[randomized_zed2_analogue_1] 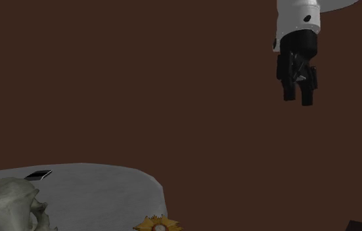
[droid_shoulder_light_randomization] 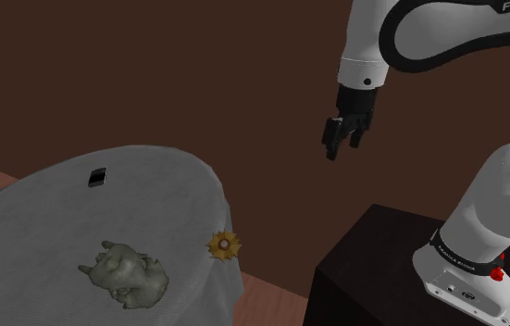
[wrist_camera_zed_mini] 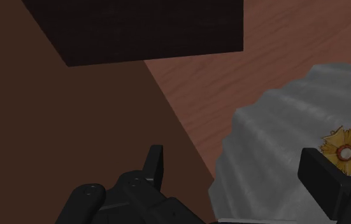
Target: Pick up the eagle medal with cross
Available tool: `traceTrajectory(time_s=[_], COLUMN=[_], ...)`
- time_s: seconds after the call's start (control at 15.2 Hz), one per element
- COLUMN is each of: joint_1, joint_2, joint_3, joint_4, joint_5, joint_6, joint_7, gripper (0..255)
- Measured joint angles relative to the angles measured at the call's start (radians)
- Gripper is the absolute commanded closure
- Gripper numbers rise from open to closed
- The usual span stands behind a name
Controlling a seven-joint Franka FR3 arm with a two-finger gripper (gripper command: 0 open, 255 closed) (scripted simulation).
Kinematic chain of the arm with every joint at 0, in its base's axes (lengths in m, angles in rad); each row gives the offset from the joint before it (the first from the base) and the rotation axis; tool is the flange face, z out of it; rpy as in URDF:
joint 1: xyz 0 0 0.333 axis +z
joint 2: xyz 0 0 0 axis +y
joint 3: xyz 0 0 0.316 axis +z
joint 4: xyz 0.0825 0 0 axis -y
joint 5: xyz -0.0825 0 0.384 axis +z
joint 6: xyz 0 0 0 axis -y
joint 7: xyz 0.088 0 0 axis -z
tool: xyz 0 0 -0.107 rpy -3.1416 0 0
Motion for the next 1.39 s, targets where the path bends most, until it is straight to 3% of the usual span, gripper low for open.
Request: traceTrajectory(time_s=[0.46, 0.86, 1.19, 1.39], joint_1=[0.040, 0.031, -0.011, -0.059], joint_2=[0.153, 0.352, 0.547, 0.705], joint_3=[0.157, 0.298, 0.423, 0.492], joint_4=[-0.047, -0.018, 0.029, 0.084], joint_5=[0.088, 0.095, 0.004, -0.156], joint_6=[0.271, 0.503, 0.692, 0.796], joint_7=[0.106, 0.211, 0.351, 0.495], gripper=[0, 0, 0, 0])
